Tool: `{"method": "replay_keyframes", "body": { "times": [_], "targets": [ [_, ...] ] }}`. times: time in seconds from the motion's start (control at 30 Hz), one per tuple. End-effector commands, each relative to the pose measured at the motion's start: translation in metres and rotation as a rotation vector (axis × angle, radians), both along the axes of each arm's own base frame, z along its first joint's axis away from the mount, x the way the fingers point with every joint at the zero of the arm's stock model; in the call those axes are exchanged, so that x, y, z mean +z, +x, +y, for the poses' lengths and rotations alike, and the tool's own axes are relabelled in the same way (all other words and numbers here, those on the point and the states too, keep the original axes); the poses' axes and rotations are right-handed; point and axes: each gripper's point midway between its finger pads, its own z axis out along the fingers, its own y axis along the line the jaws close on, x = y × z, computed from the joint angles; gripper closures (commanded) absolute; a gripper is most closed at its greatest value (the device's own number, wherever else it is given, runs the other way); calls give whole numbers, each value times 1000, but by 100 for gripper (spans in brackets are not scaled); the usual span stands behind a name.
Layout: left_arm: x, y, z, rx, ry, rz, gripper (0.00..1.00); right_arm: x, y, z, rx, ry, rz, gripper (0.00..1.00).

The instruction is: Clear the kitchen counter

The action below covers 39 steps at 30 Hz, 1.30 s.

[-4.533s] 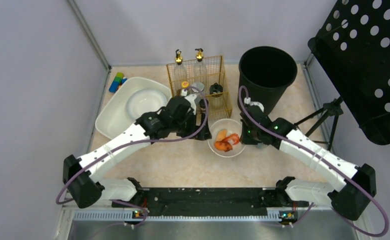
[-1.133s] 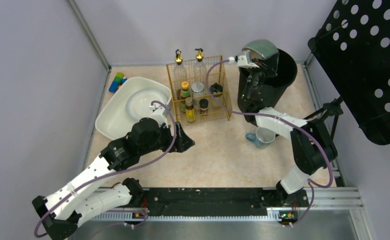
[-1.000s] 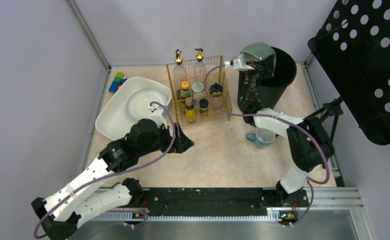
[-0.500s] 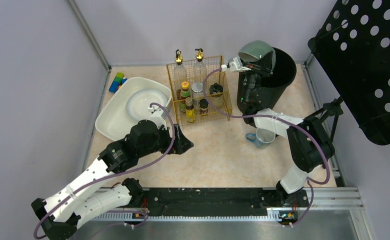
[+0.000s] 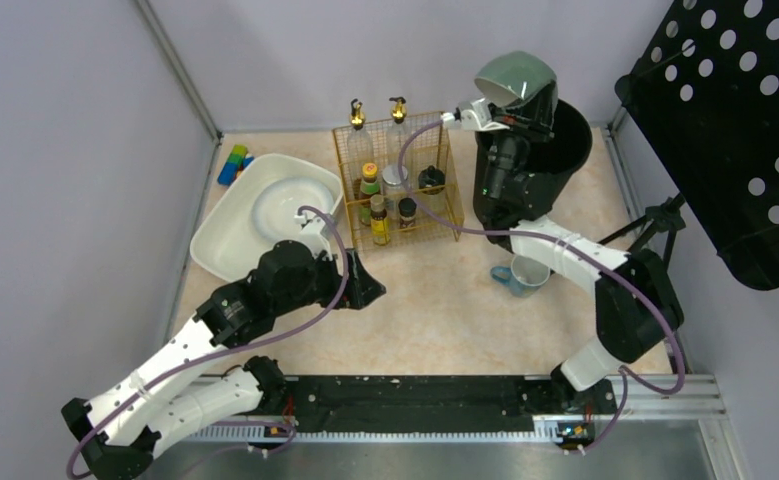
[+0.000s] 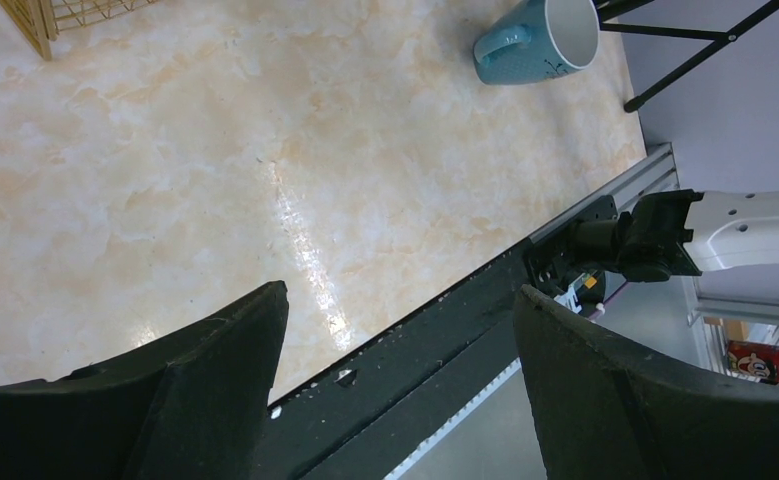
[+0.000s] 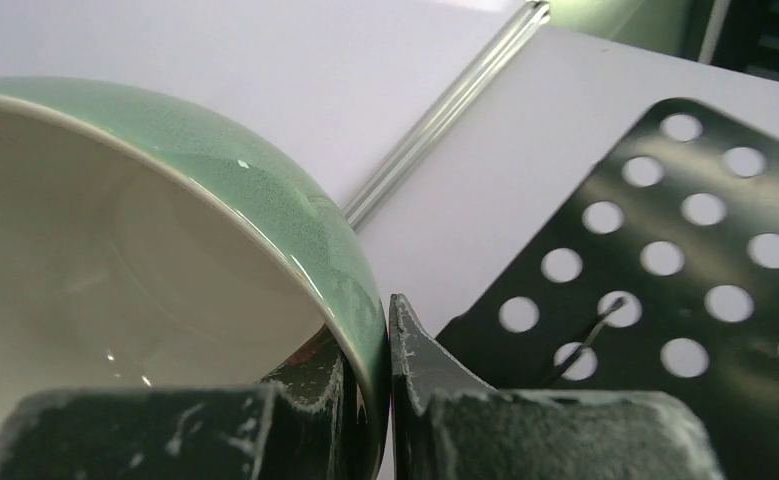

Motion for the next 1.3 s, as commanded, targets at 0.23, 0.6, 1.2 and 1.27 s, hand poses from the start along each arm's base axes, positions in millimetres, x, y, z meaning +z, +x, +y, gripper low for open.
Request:
{"method": "replay_keyframes", "body": {
  "times": [0.23,0.6,1.2,1.27],
  "targets": [
    [35,12,-5,16,-36,-76,13,136,-132,-24,208,428,-363,100],
    [77,30,-2,76,-30,-165,13,38,-121,18,561,880,255,100],
    [72,60,0,152,98,-186,9,-150,-149,137,743,1217,1031,100],
    [70,62,-3,147,100,-186,8,-161,-150,149,755,1242,1074,100]
  ]
}}
